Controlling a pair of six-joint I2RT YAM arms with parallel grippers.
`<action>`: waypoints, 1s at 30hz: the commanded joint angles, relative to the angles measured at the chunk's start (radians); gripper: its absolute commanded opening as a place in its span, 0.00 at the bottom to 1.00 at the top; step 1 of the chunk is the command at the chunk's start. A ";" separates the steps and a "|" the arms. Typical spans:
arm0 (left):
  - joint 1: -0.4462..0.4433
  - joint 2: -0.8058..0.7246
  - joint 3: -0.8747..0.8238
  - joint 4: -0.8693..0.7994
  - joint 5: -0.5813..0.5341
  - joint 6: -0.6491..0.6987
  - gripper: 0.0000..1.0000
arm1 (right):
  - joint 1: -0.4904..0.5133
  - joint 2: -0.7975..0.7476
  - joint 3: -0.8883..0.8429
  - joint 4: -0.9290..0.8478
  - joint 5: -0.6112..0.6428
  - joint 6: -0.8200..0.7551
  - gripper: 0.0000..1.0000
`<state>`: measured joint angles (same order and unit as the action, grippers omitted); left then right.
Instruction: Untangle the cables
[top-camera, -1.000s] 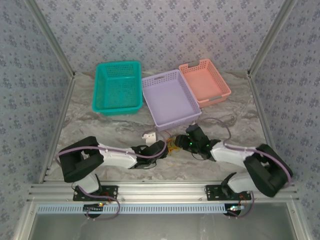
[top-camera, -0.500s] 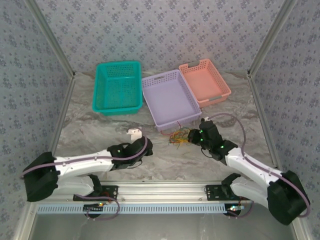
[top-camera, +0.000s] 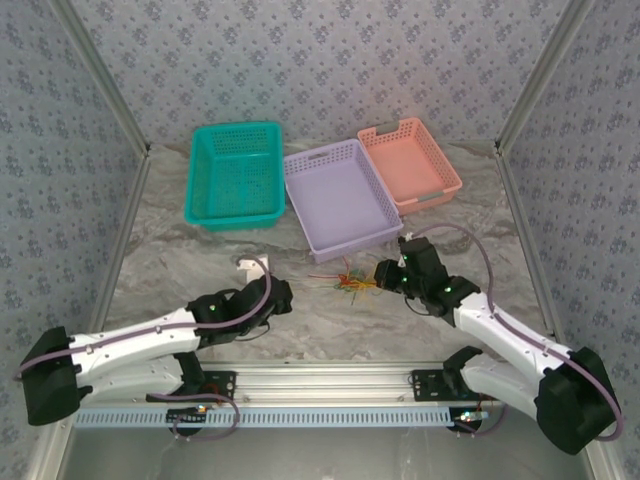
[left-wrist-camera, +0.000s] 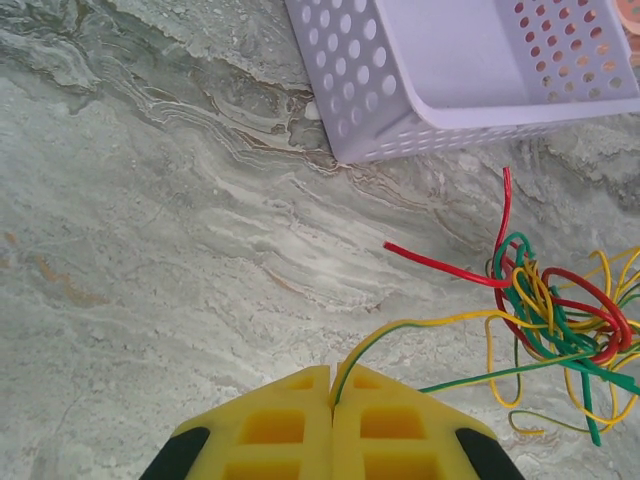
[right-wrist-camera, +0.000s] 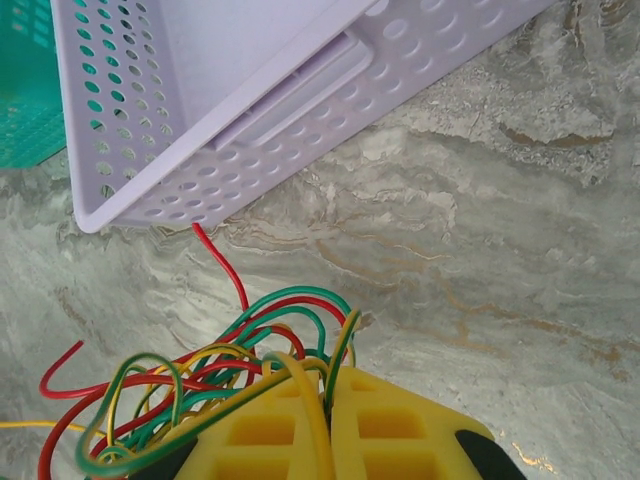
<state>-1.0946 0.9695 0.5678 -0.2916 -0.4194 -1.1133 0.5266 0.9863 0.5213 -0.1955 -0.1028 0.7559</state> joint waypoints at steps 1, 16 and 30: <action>0.040 -0.080 -0.003 -0.341 -0.186 -0.058 0.00 | -0.118 -0.059 0.025 -0.182 0.113 -0.055 0.00; 0.100 -0.223 0.071 -0.703 -0.309 -0.197 0.00 | -0.255 -0.057 0.057 -0.285 0.131 -0.061 0.00; 0.222 -0.407 0.144 -0.740 -0.310 -0.069 0.00 | -0.447 -0.042 0.079 -0.268 0.030 -0.070 0.00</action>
<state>-0.8829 0.5510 0.6933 -1.0931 -0.7387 -1.2797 0.0662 0.9302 0.5686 -0.4797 -0.0727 0.7010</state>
